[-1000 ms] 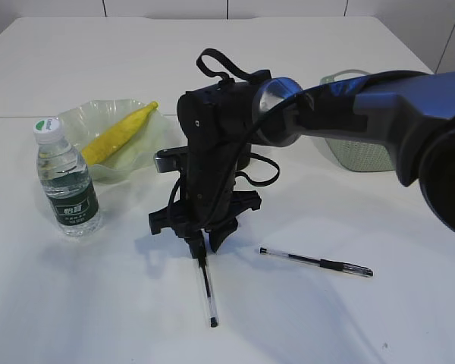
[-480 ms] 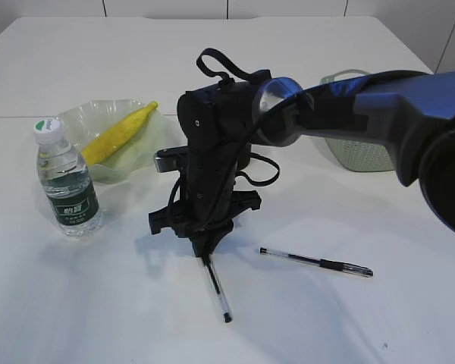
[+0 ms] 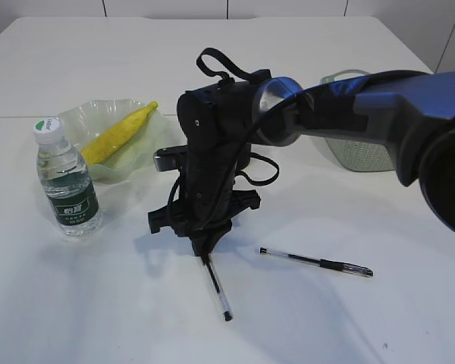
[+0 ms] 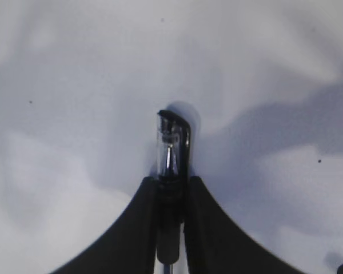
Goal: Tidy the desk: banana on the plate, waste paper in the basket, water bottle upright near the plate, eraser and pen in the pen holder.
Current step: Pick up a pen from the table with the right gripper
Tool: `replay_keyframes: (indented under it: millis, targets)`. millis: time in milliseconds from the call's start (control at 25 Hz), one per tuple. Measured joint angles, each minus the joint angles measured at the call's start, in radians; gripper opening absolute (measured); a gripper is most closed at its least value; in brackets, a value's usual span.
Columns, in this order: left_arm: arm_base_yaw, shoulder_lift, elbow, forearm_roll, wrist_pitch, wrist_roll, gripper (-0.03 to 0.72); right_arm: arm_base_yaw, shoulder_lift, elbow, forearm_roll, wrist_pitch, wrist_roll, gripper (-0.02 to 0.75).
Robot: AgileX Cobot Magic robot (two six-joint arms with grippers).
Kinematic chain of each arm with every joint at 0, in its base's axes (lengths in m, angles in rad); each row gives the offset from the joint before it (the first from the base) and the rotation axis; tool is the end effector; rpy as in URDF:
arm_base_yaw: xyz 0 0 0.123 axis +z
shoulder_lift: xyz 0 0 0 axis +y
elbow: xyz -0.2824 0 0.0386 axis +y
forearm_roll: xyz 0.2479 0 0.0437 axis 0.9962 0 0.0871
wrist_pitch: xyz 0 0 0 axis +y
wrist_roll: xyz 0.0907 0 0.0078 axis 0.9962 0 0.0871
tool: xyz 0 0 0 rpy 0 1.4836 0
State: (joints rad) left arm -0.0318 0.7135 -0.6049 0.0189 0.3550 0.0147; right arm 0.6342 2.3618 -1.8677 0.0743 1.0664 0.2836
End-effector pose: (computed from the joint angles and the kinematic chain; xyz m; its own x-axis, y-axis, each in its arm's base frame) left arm 0.1475 -0.0041 0.3200 -0.3663 0.0441 -0.9294 0.0376 0.9988 0.0326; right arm 0.3797 0.2867 0.1246 -0.9484 -0.3085 -0.0732 -0.3144 0.9448 0.0923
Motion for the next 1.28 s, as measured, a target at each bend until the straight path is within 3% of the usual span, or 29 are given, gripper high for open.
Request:
replay_keyframes:
  millis: [280, 760, 1280]
  targets:
    - [0.0, 0.0, 0.0, 0.0, 0.0, 0.0, 0.591, 0.0, 0.002, -0.018, 0.0, 0.028, 0.0, 0.086]
    - [0.0, 0.0, 0.0, 0.0, 0.0, 0.0, 0.591, 0.0, 0.004, -0.227, -0.009, 0.097, 0.0, 0.083]
    - [0.0, 0.0, 0.0, 0.0, 0.002, 0.0, 0.591, 0.0, 0.004, -0.343, -0.191, 0.102, 0.0, 0.082]
